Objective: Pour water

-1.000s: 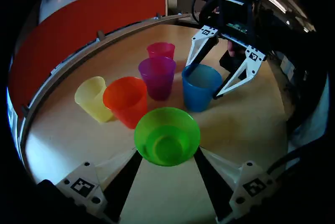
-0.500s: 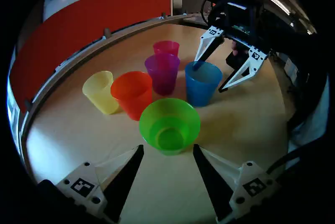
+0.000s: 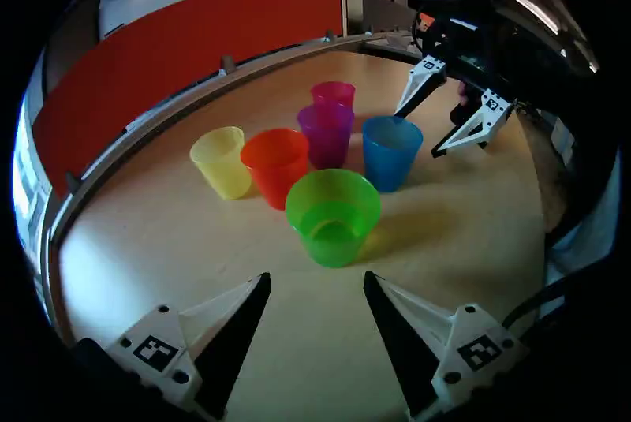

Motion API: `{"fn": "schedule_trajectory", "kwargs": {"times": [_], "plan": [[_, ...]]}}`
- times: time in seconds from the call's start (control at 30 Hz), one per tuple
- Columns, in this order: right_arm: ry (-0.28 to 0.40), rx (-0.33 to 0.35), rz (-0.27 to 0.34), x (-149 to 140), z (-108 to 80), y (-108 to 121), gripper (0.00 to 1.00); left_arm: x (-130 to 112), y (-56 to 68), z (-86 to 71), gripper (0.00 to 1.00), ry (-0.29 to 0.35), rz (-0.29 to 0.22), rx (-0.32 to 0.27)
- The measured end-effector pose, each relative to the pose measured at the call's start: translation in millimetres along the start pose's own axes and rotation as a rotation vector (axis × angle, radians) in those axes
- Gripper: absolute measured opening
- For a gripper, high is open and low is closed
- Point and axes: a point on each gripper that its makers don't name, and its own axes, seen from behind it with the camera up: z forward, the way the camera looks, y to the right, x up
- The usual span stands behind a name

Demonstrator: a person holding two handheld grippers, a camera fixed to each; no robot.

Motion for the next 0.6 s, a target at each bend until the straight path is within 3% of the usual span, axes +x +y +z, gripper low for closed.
{"fn": "schedule_trajectory", "kwargs": {"times": [0.37, 0.6], "plan": [[0.020, -0.072, 0.055, 0, -22.9, -2, 1.00, -7, -13.7, -26.3, 0.87, 0.051, -0.059, 0.091], [0.044, -0.158, 0.102, 3, -38.0, 7, 1.00, -4, -22.6, -42.1, 0.87, 0.101, -0.101, 0.161]]}}
